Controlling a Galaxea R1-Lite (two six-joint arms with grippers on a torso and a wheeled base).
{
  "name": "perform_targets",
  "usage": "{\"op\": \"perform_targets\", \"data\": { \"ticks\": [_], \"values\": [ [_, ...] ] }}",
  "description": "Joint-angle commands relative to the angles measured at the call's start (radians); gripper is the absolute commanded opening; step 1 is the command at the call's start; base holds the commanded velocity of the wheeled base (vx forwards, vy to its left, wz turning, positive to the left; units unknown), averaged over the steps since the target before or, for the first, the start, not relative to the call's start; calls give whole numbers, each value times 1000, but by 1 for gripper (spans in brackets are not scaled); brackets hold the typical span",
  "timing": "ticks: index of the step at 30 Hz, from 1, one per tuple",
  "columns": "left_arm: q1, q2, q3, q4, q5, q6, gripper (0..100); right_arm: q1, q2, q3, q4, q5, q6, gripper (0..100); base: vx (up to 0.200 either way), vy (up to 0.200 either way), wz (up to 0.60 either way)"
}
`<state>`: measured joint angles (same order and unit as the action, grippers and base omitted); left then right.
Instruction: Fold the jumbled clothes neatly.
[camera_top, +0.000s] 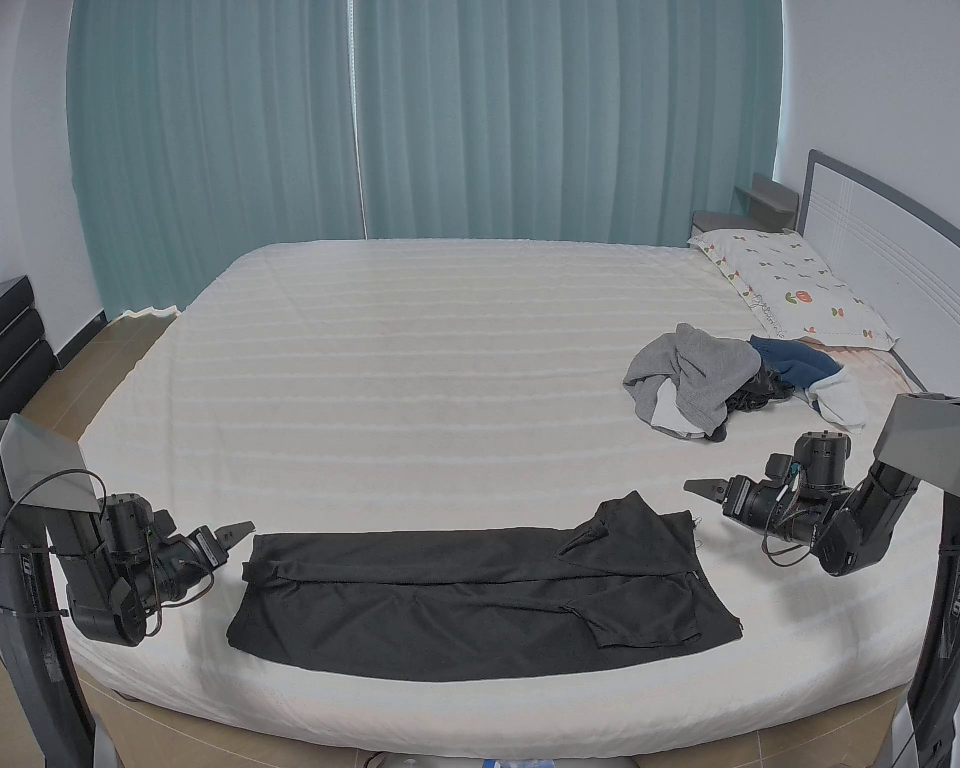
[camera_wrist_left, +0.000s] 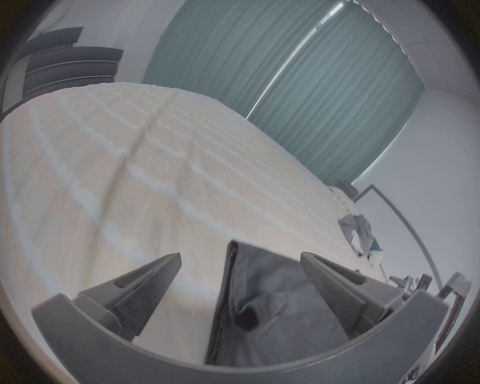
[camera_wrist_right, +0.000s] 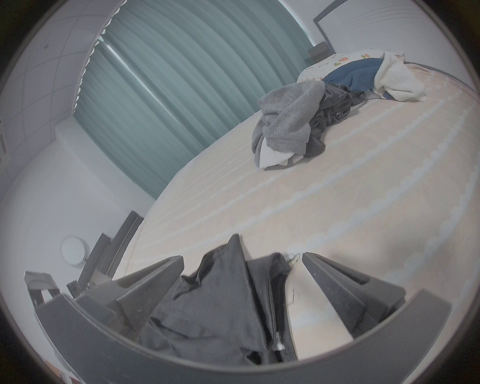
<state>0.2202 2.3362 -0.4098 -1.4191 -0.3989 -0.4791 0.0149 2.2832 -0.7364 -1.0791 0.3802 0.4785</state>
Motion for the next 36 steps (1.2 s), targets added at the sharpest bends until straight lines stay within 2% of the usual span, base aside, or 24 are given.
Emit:
{"op": "perform_targets", "data": {
  "ticks": [1, 4, 6, 9, 10, 14, 18, 29, 36],
  "values": [
    [-15, -61, -98, 62, 3, -55, 100, 31, 29, -112, 71, -34, 66, 100, 0, 0, 0],
    [-33, -57, -159, 137, 12, -58, 100, 37, 36, -164, 114, -34, 104, 100, 0, 0, 0],
    [-59, -49, -241, 235, 32, -73, 100, 40, 68, -209, 136, -37, 149, 100, 0, 0, 0],
    [-84, -46, -311, 298, 61, -102, 100, 33, 87, -213, 127, -35, 166, 100, 0, 0, 0],
    [-105, -44, -376, 365, 84, -142, 100, 25, 96, -216, 127, -35, 178, 100, 0, 0, 0],
    [-125, -35, -488, 503, 121, -222, 100, 19, 96, -227, 127, -35, 223, 100, 0, 0, 0],
    [-127, 31, -546, 542, 137, -294, 100, 27, 96, -235, 127, -35, 273, 100, 0, 0, 0],
    [-139, 41, -527, 585, 141, -294, 100, 33, 111, -227, 127, -35, 281, 100, 0, 0, 0],
    [-139, 31, -468, 586, 140, -274, 100, 33, 111, -218, 127, -35, 281, 100, 0, 0, 0]
  ]
}}
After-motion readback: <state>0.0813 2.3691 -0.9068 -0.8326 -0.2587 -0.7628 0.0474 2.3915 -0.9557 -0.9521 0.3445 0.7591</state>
